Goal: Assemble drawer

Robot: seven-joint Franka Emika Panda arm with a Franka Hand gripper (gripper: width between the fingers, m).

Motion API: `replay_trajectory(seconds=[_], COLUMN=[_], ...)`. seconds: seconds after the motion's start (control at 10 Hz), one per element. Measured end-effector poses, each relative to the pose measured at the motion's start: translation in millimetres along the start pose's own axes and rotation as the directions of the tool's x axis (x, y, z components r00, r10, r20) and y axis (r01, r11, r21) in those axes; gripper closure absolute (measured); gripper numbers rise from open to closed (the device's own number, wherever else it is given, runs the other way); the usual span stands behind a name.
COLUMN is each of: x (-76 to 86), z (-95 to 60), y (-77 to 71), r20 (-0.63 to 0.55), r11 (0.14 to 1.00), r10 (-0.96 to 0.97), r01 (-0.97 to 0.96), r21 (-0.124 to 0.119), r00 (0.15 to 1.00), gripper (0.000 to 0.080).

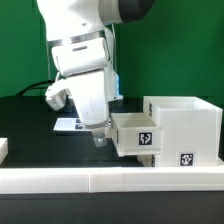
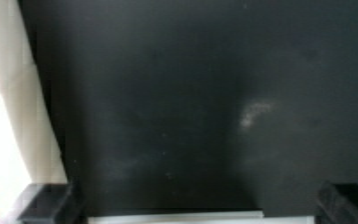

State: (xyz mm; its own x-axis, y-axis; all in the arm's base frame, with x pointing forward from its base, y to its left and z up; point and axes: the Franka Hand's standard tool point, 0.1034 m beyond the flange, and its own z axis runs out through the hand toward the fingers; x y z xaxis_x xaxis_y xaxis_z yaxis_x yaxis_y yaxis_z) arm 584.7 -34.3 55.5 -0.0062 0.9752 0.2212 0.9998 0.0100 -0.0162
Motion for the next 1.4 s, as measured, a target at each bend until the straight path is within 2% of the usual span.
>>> replay_trajectory(seconds=[0.1,0.7,1.1,1.3,1.4], x=[6.3,5.2,38.3,50.3,51.4], z=[1.0,3.7,4.6,6.4,6.6], y=[0.5,-3.2,3.3,3.5,3.5], r20=[-0.001,-0.007,-0.020,-0.026,-0.017], r11=[1.000,1.000,1.000,1.000,0.999], r10=[-0.007,-0.018,0.015,0.029,0.037], r01=[0.007,0.019,-0.015,-0.029,-0.037], r21=[0.002,0.008,0.002,0.006,0.007], r00=[1.000,1.000,1.000,0.999,0.999], gripper=[0.0150,0.0150,0.0150,0.0150,0.0150])
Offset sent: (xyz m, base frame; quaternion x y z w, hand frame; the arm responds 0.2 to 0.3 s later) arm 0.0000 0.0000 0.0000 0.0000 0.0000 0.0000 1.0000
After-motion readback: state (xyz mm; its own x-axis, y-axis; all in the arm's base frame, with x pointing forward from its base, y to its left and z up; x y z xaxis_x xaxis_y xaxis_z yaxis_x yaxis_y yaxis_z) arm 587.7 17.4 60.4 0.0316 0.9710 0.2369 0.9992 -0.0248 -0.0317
